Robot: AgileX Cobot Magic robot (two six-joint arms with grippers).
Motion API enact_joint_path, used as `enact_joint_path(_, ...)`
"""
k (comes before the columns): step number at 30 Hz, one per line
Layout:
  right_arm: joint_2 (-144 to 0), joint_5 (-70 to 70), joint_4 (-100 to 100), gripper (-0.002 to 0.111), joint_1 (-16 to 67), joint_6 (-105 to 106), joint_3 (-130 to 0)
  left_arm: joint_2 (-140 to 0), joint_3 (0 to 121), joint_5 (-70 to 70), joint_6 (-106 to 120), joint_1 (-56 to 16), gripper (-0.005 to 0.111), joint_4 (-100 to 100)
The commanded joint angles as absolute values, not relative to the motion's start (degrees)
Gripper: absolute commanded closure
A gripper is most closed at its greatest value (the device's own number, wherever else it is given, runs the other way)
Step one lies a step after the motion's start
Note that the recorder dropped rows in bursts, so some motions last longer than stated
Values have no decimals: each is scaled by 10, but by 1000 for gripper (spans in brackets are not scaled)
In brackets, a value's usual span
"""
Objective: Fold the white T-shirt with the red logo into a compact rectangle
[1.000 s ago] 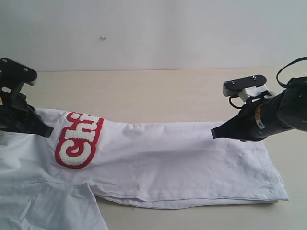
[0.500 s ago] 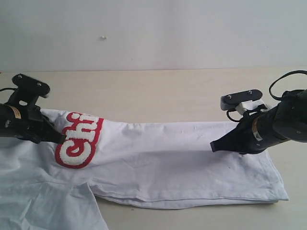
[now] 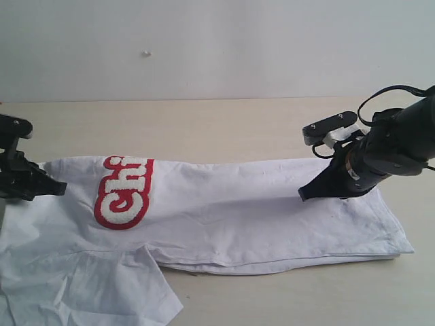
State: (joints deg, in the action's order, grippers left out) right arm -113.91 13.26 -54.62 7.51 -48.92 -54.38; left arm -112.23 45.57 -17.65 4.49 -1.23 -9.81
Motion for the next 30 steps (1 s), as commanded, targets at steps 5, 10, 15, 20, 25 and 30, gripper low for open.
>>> enact_joint_path(5, -1099, 109, -569, 108, 74, -556, -536, -1040, 455, -104, 28, -10, 107, -93)
enact_joint_path(10, -1088, 49, -548, 108, 74, -556, -512, -1000, 455, -14, -23, -19, 107, -93)
enact_joint_path(15, -1088, -52, -548, 108, 74, -556, -456, -991, 455, 162, -28, -86, 95, -93)
enact_joint_path(20, -1088, -101, -555, 108, 74, -553, -427, -969, 455, 311, 124, -246, 62, -93)
enact_joint_path(25, -1088, -113, -557, 108, 74, -555, -423, -946, 455, 471, 190, -353, 62, -126)
enact_joint_path(30, -1088, -113, -561, 108, 74, -556, -423, -927, 455, 541, 206, -367, 54, -52)
